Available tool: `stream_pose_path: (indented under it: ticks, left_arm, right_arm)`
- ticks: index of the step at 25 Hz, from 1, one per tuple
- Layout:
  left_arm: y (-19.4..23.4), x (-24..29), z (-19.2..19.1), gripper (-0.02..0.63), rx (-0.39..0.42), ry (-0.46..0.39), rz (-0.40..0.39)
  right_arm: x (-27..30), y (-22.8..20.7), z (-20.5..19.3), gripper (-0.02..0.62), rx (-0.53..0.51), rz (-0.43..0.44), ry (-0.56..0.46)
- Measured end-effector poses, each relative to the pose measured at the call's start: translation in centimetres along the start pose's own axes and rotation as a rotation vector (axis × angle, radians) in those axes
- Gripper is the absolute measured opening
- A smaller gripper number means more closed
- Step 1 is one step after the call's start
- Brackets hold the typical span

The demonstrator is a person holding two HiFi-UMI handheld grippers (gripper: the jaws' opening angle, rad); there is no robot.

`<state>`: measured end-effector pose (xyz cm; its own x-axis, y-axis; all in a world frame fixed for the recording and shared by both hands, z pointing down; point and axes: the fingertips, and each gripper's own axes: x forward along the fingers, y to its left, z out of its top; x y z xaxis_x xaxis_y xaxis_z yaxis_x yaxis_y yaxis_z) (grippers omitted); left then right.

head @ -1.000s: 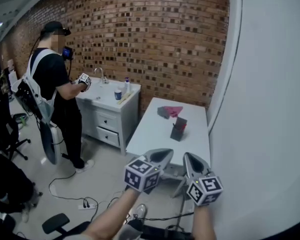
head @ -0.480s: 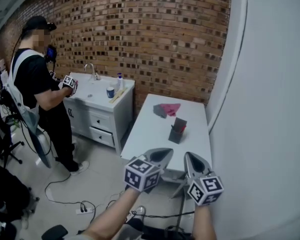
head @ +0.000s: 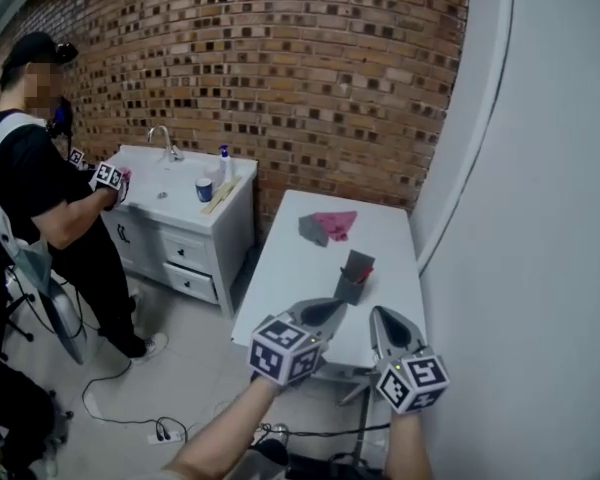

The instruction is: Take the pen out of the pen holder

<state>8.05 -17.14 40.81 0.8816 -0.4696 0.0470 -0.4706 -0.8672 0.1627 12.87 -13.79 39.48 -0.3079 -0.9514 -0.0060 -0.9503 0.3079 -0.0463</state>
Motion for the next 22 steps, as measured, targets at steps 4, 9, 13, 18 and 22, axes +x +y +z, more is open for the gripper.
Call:
stream_pose_path:
  ticks: [4,9,13,18,22]
  left_arm:
    - [2.3,2.0,1.0,0.003,-0.002,0.013,-0.024]
    - [5.0,3.6,1.8,0.003,-0.007,0.024,-0.053]
    - [6.9,4.5,1.7,0.003,-0.019,0.035,-0.071]
    - [7.8,6.0,1.4,0.003,-0.033,0.038,-0.089]
    - [8.0,7.1,1.5,0.003,-0.029,0.047,-0.092]
  right_arm:
    - [2.8,-1.4,0.5,0.0,0.007,-0.03,0.017]
    - [5.7,-2.6,1.0,0.0,0.01,-0.063,0.033]
    - [7.5,-3.3,0.9,0.0,0.01,-0.089,0.041]
    - [8.7,-3.9,1.1,0.0,-0.002,-0.091,0.047]
    - [9.1,-5.0,0.9,0.0,-0.001,-0.088,0.048]
